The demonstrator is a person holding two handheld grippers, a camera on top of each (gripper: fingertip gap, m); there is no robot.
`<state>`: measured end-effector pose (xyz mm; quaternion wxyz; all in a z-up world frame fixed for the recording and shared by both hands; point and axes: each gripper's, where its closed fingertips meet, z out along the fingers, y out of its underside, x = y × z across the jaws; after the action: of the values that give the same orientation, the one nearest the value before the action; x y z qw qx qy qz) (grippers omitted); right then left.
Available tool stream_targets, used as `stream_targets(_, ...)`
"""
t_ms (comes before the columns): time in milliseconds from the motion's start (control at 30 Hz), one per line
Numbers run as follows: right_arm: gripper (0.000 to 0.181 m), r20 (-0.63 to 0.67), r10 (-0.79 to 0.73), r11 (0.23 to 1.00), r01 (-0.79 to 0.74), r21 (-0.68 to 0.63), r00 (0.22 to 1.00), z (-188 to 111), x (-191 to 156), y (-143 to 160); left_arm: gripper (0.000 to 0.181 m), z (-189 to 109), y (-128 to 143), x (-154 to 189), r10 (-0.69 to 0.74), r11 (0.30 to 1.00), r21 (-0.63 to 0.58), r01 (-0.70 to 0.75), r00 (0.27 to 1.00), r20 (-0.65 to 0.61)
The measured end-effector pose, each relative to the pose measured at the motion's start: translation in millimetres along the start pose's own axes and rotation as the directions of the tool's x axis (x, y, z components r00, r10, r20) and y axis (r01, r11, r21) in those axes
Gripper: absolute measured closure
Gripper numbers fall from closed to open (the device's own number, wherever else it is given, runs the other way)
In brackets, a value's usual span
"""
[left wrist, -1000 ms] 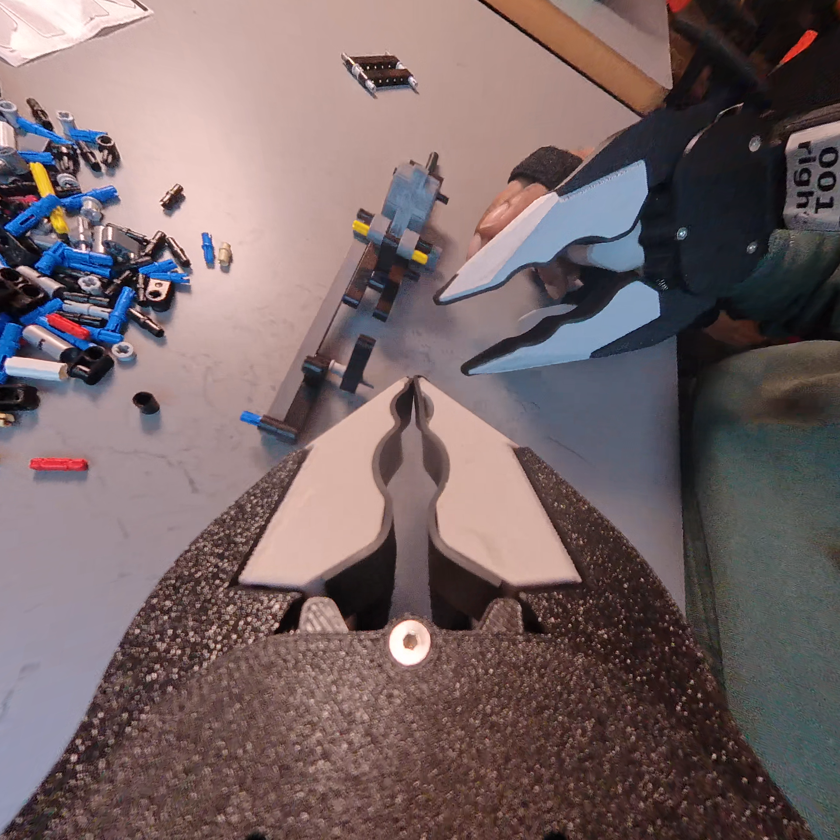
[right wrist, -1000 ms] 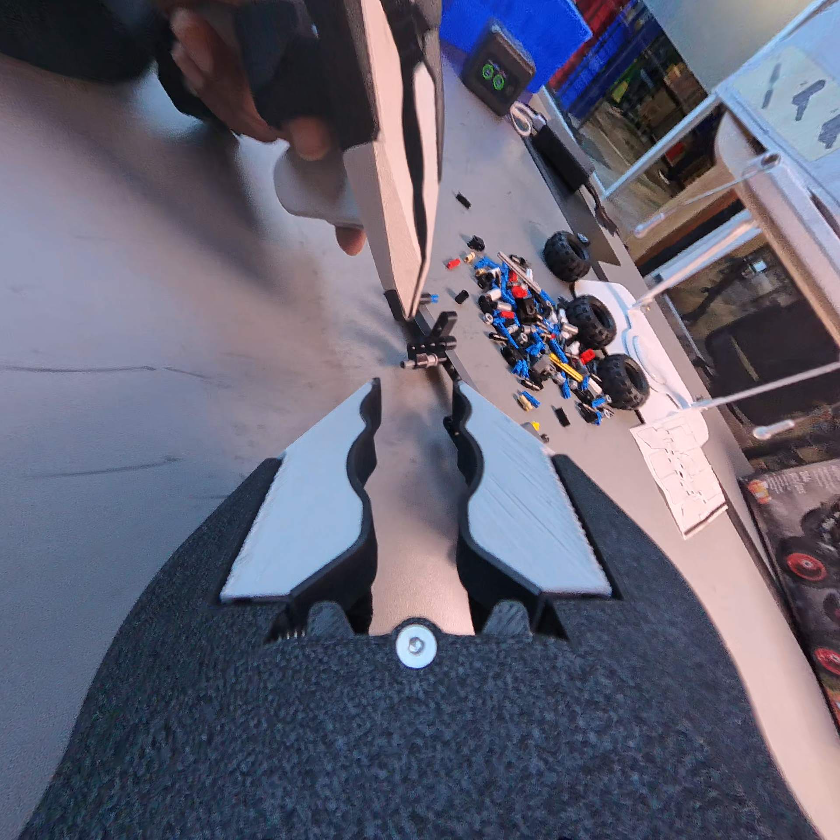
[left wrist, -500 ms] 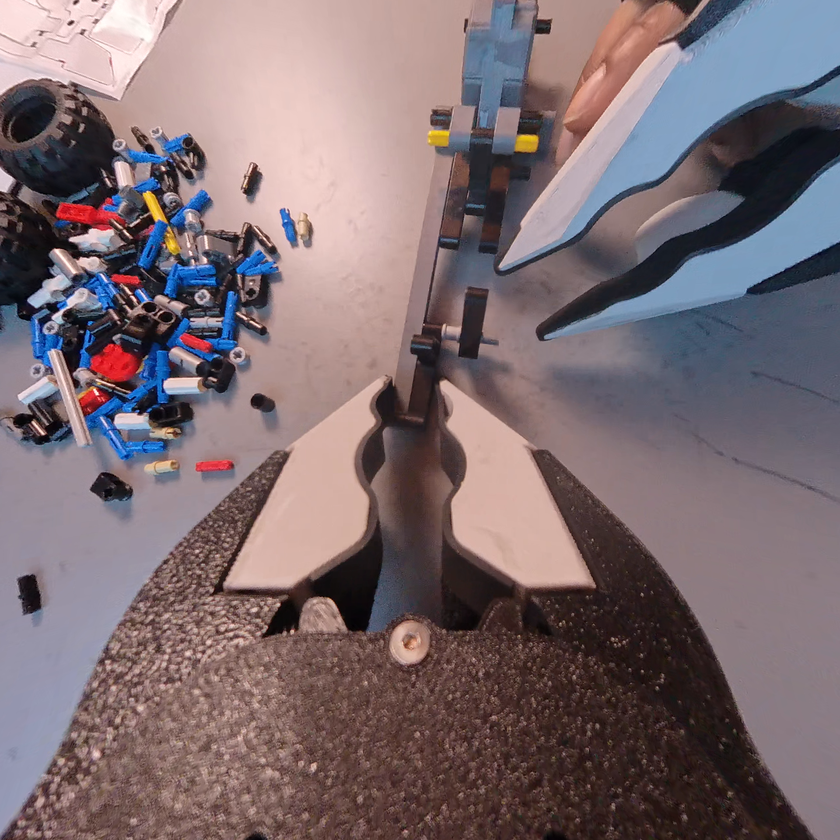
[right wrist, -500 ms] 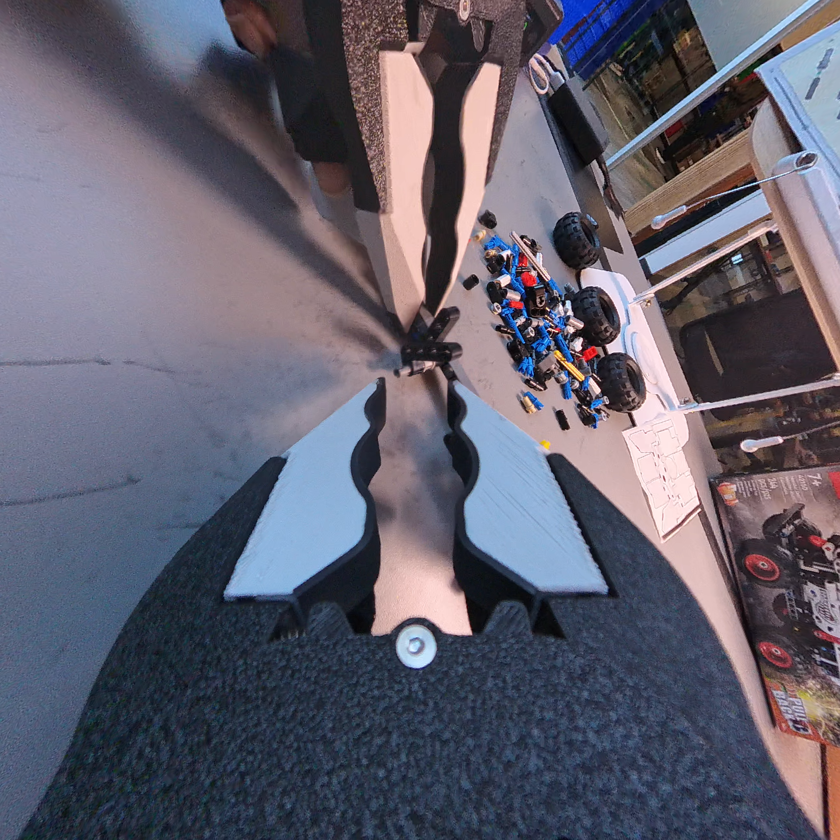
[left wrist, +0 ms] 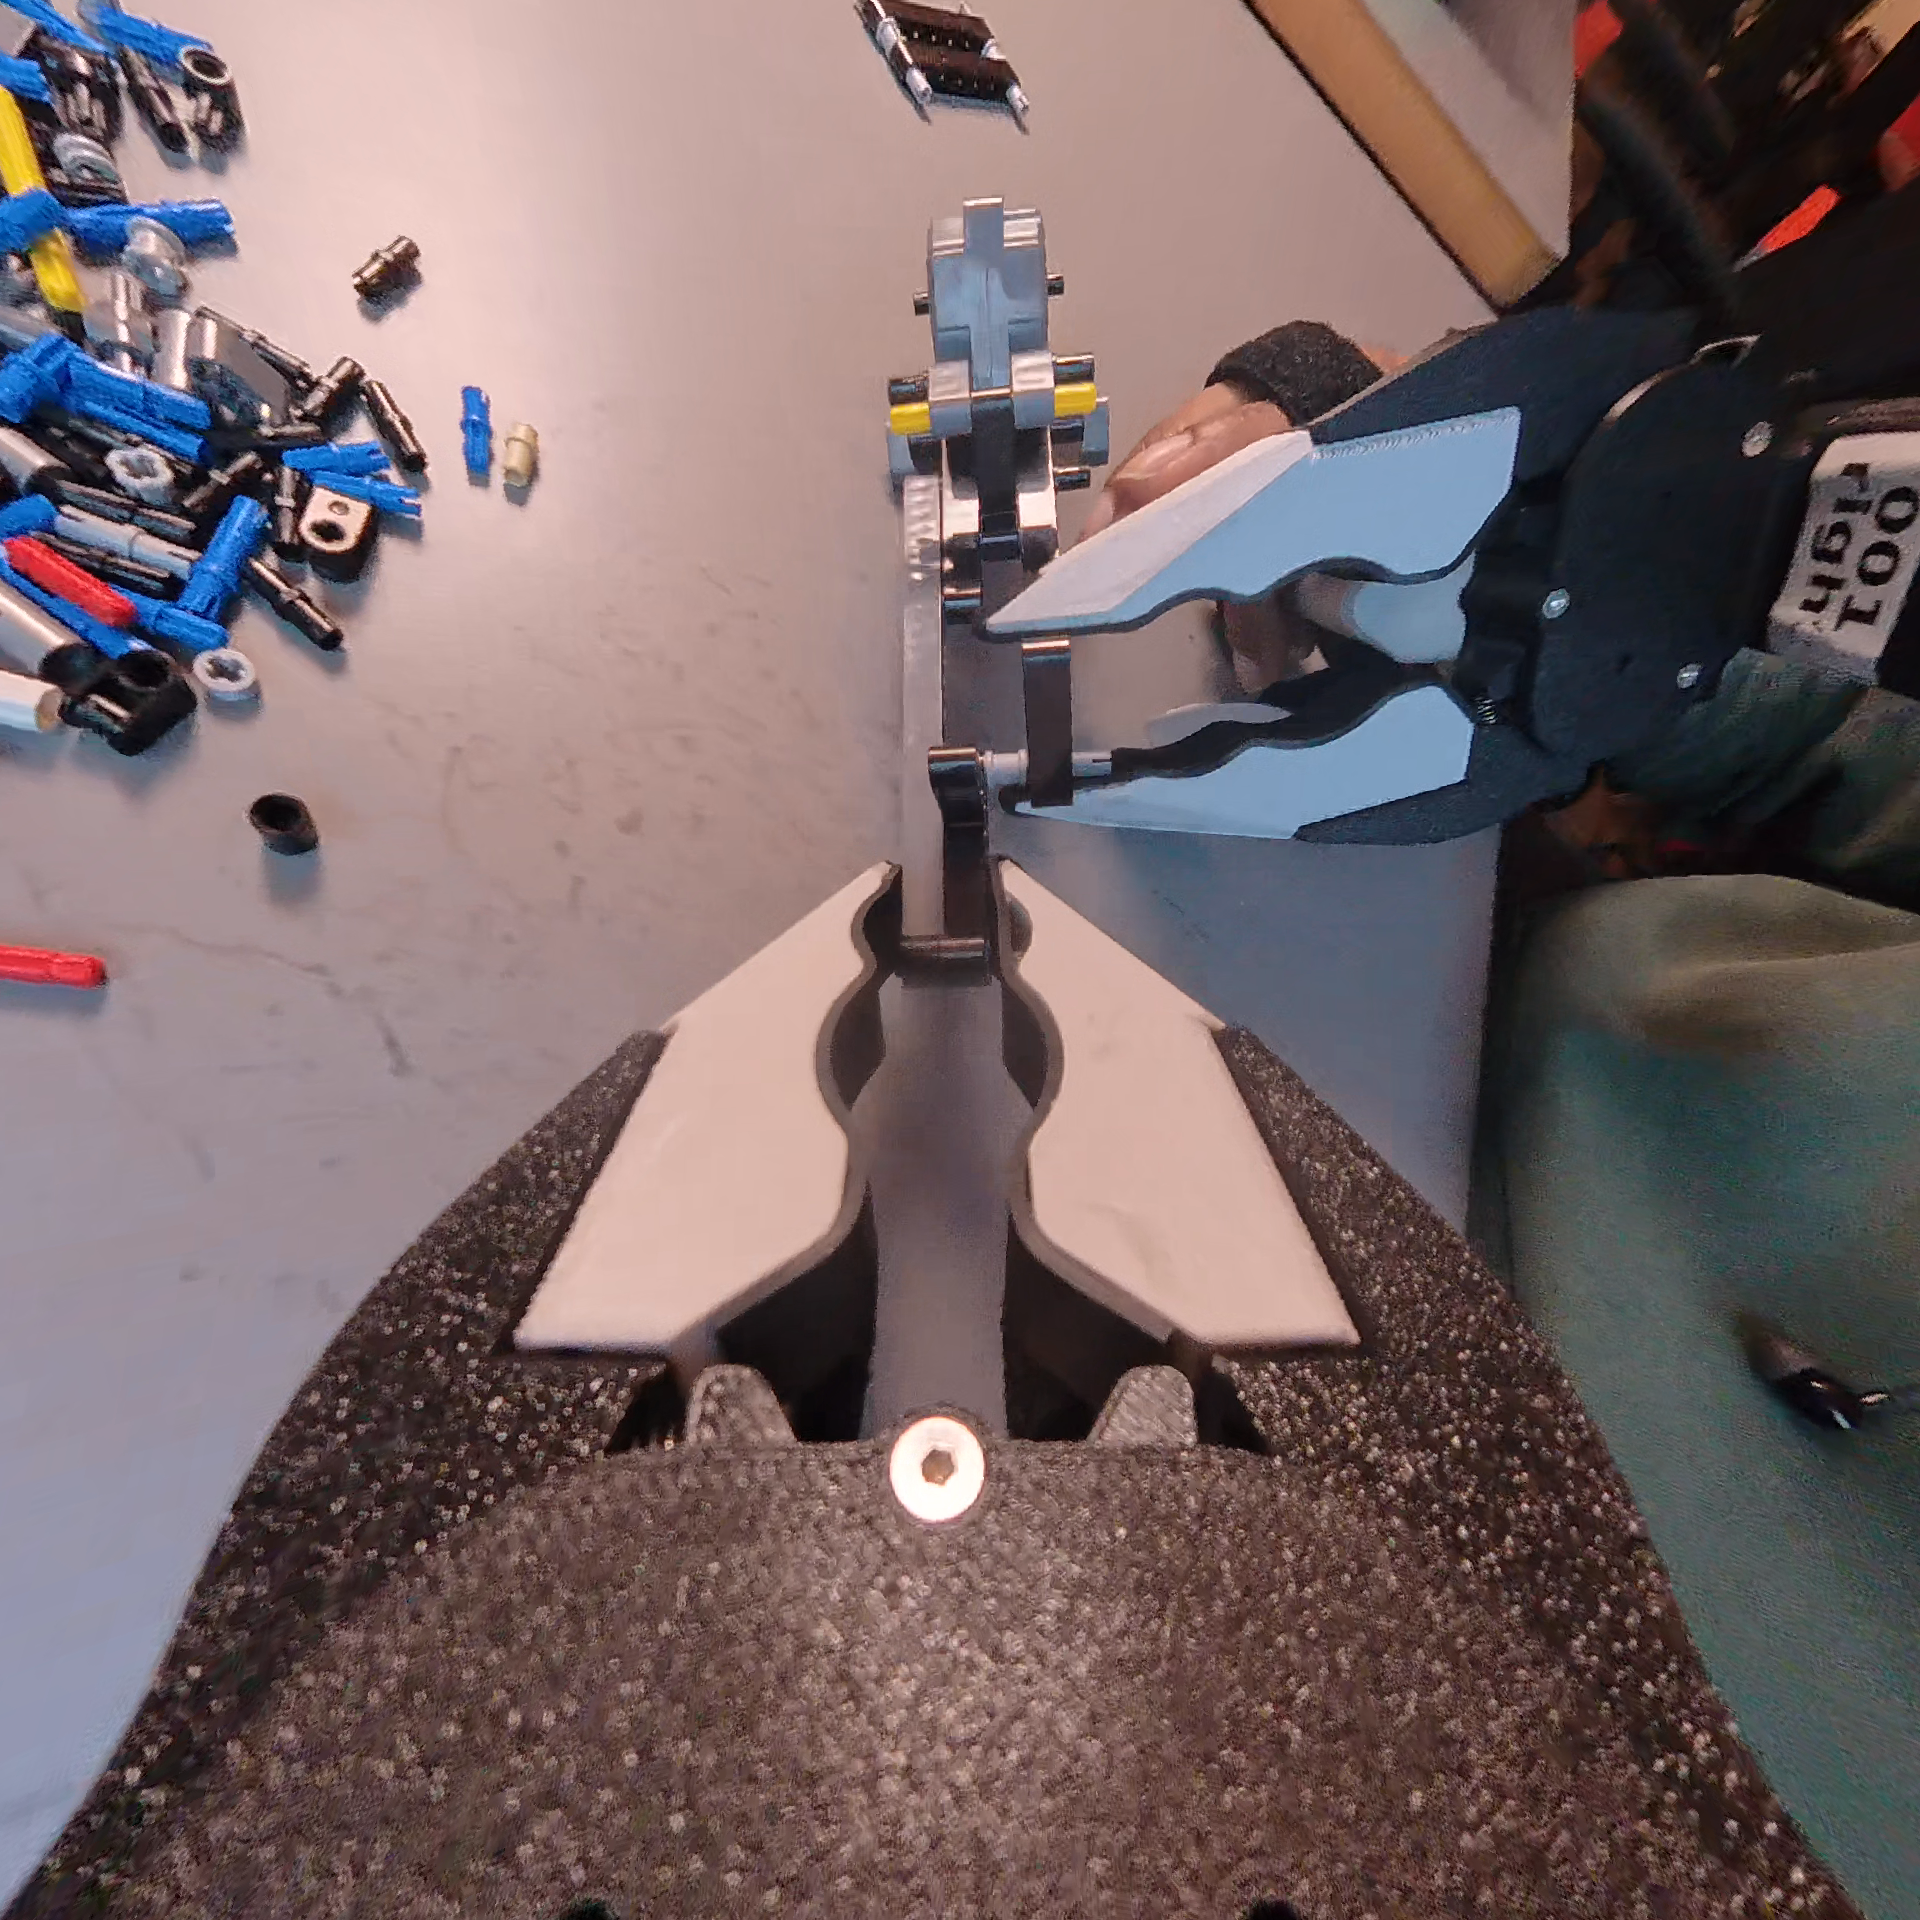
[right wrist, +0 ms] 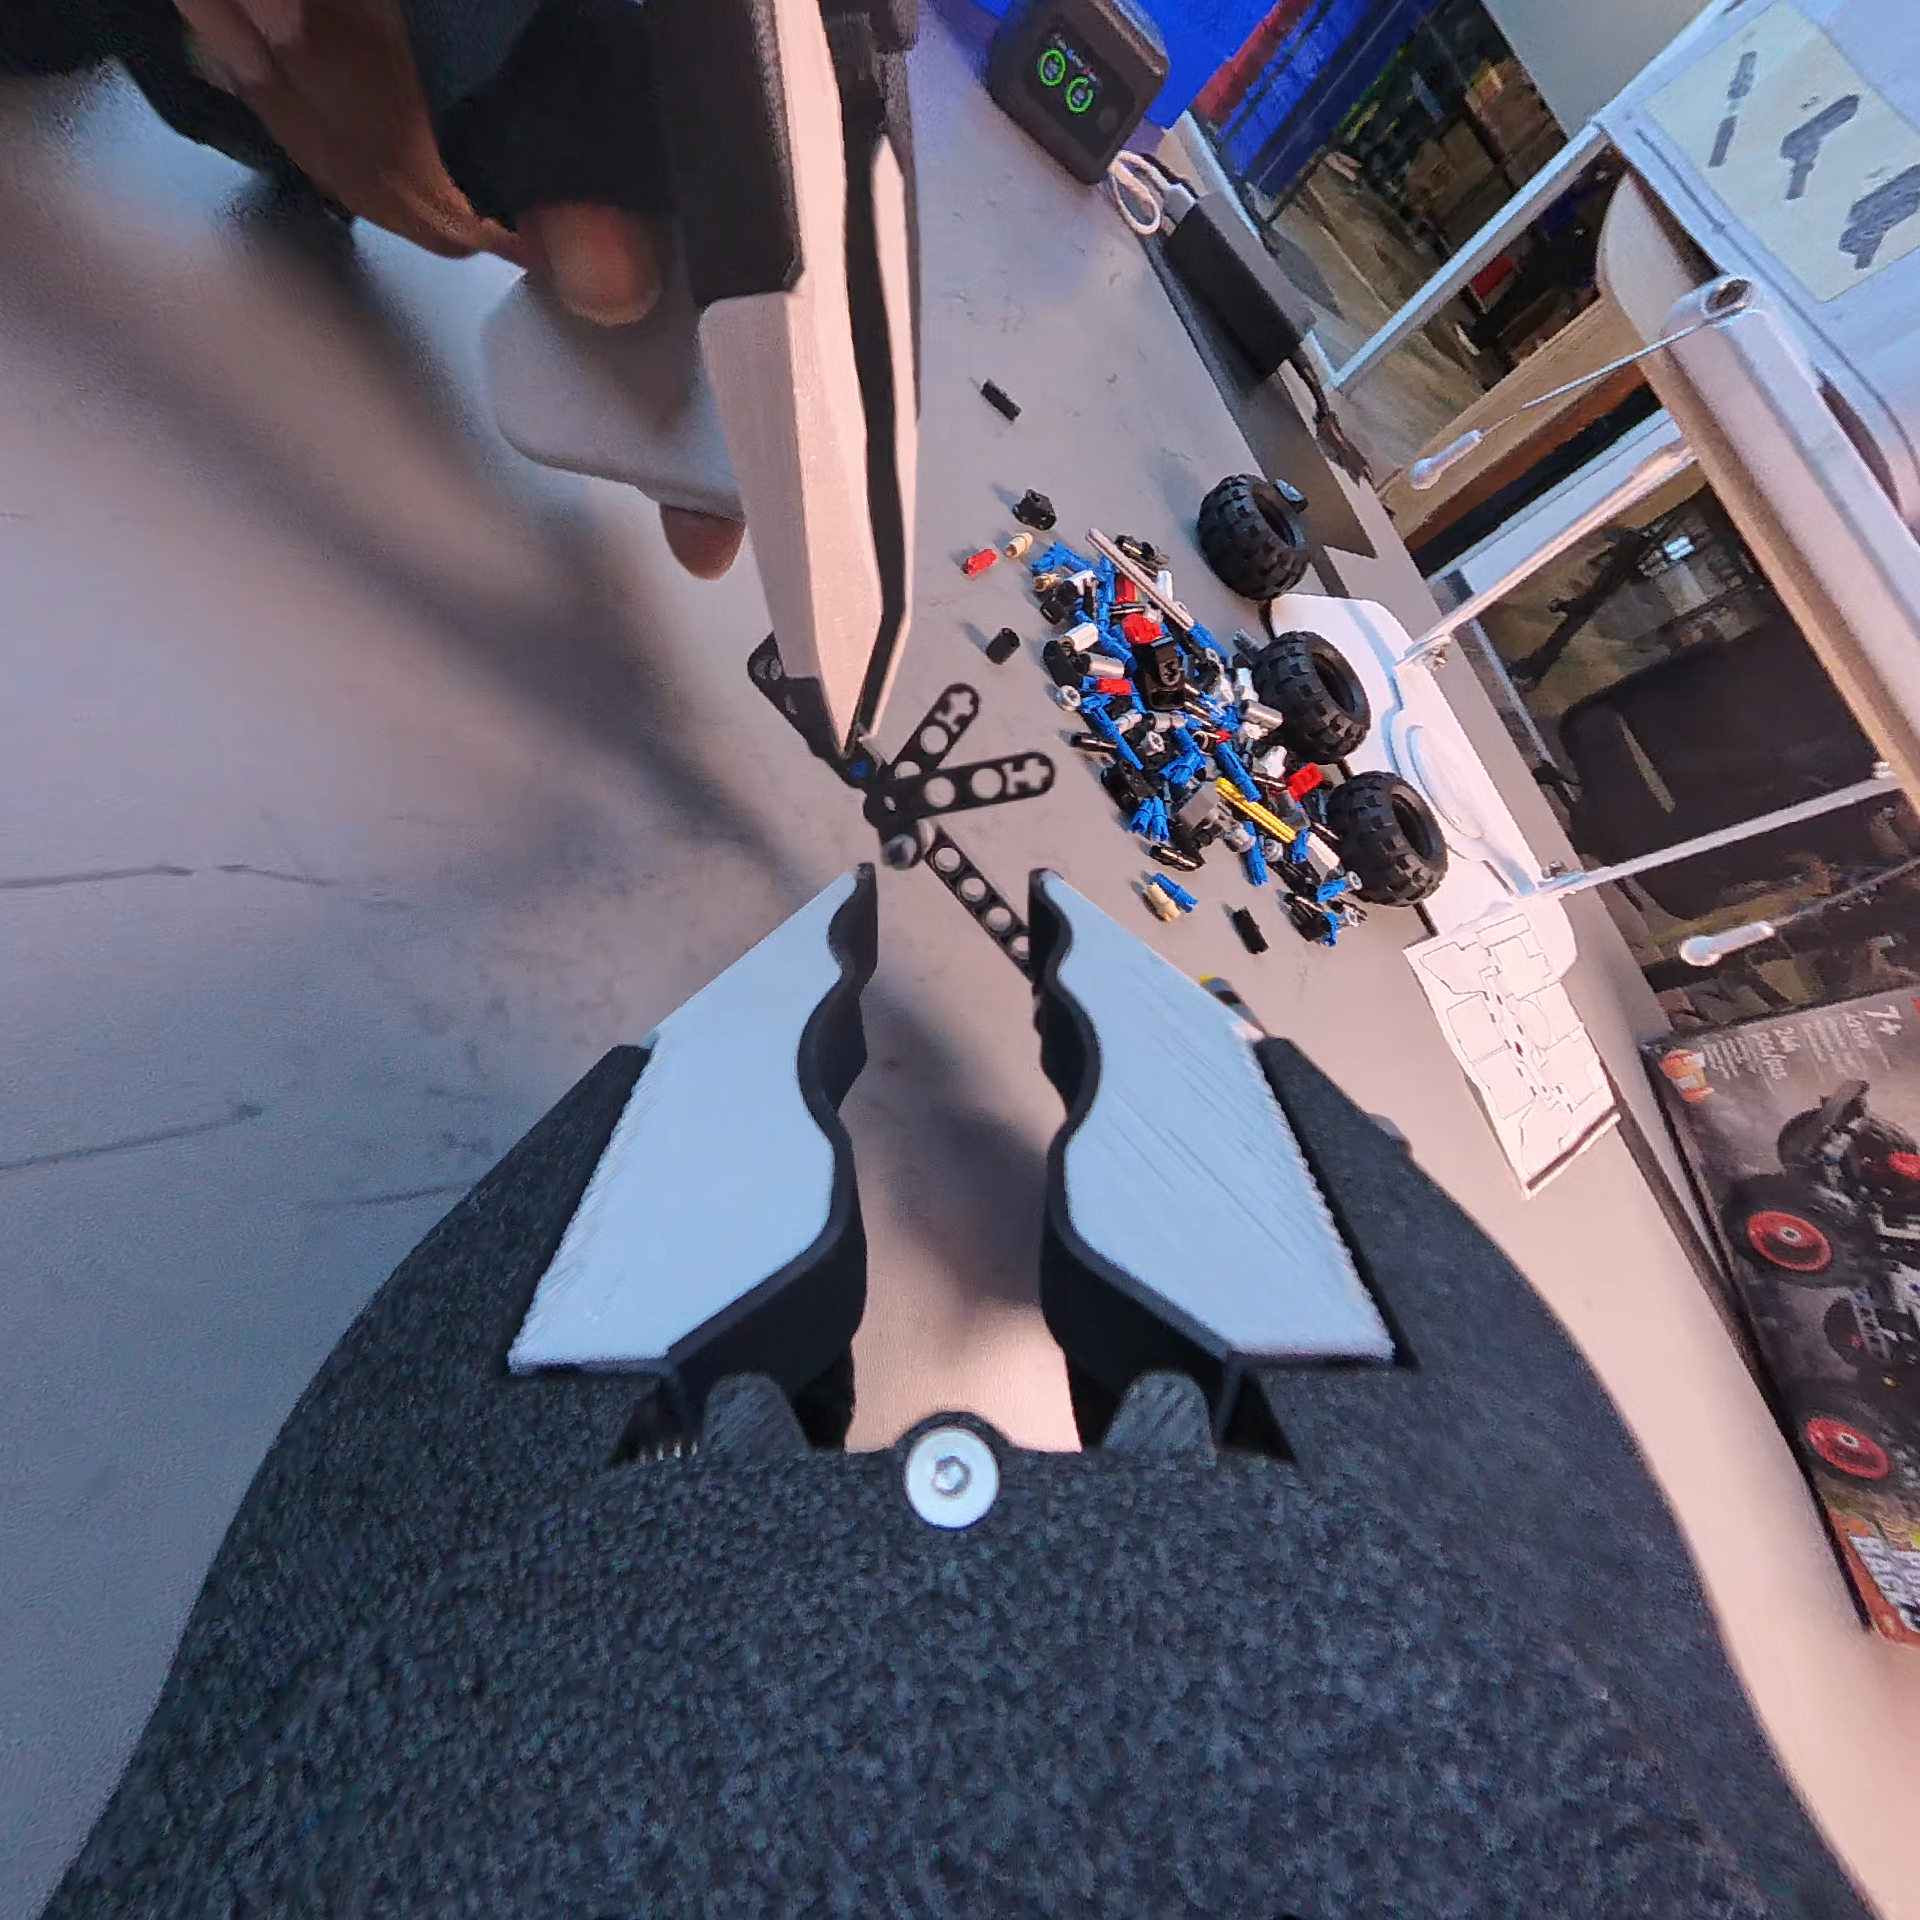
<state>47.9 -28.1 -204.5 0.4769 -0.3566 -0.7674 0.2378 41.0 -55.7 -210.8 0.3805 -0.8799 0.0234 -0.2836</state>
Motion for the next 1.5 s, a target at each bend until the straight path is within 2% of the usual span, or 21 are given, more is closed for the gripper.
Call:
stream_targets(67, 0.159, 0.062, -0.068, 0.997, 0.067, 0.023, 0.996, 1, -13, -3, 0.166, 0, 0, 6, -0.039, 0.999, 0.004, 0.039, 0.997, -0.059)
stream_targets(167, 0.164, 0.031, -0.187, 0.982, 0.186, 0.03, 0.982, 5, -17, -4, 0.166, 3, 5, 10, -0.047, 0.999, -0.028, 0.045, 0.996, -0.079)
stream_targets(300, 0.169, 0.079, -0.149, 0.988, 0.144, 0.064, 0.986, 1, -14, -7, 0.165, 3, 2, 15, -0.038, 0.999, -0.01, 0.037, 0.993, -0.109)
stream_targets(400, 0.169, 0.103, -0.115, 0.992, 0.109, 0.062, 0.988, -2, -11, -9, 0.163, 1, -3, 19, 0.075, 0.997, 0.023, -0.073, 0.994, -0.081)
stream_targets(467, 0.17, 0.122, -0.062, 0.996, 0.054, 0.068, 0.991, -3, -9, -12, 0.15, 0, -6, 25, 0.223, 0.974, 0.04, -0.222, 0.974, -0.031)
stream_targets(533, 0.17, 0.135, -0.019, 0.997, 0.008, 0.082, 0.991, -6, -7, -14, 0.147, 0, -7, 26, 0.405, 0.912, 0.024, -0.409, 0.91, 0.092)
stream_targets(600, 0.171, 0.164, 0.025, 0.994, -0.041, 0.1, 0.986, -9, -7, -18, 0.16, 1, -9, 24, 0.551, 0.829, -0.024, -0.559, 0.808, 0.21)
stream_targets(667, 0.171, 0.176, 0.037, 0.993, -0.056, 0.103, 0.984, -10, -7, -19, 0.164, 3, -10, 20, 0.636, 0.763, -0.089, -0.641, 0.717, 0.287)
stream_targets(733, 0.172, 0.18, 0.017, 0.993, -0.038, 0.109, 0.983, -11, -8, -18, 0.166, 4, -9, 21, 0.686, 0.717, -0.126, -0.685, 0.661, 0.304)
stream_targets(900, 0.174, 0.144, -0.08, 0.993, 0.066, 0.102, 0.986, -11, -9, -13, 0.167, 9, -3, 14, 0.732, 0.671, -0.207, -0.712, 0.593, 0.335)
stream_targets(967, 0.174, 0.127, -0.116, 0.99, 0.105, 0.095, 0.985, -12, -10, -9, 0.167, 14, 0, 12, 0.72, 0.687, -0.208, -0.696, 0.611, 0.329)
stream_targets(1067, 0.175, 0.071, -0.205, 0.977, 0.199, 0.08, 0.976, -12, -9, -4, 0.167, 20, 2, 7, 0.731, 0.675, -0.238, -0.698, 0.588, 0.346)
stream_targets(1300, 0.175, 0.017, -0.348, 0.937, 0.347, 0.038, 0.938, -14, -16, 6, 0.168, 32, 14, 2, 0.73, 0.683, -0.283, -0.674, 0.607, 0.314)
stream_targets(1400, 0.176, 0.022, -0.332, 0.943, 0.331, 0.029, 0.943, -14, -16, 6, 0.168, 32, 14, 2, 0.733, 0.679, -0.285, -0.676, 0.605, 0.312)
stream_targets(1500, 0.175, 0.053, -0.218, 0.976, 0.219, 0.003, 0.974, -10, -14, 8, 0.168, 31, 10, 1, 0.762, 0.641, -0.293, -0.71, 0.542, 0.353)
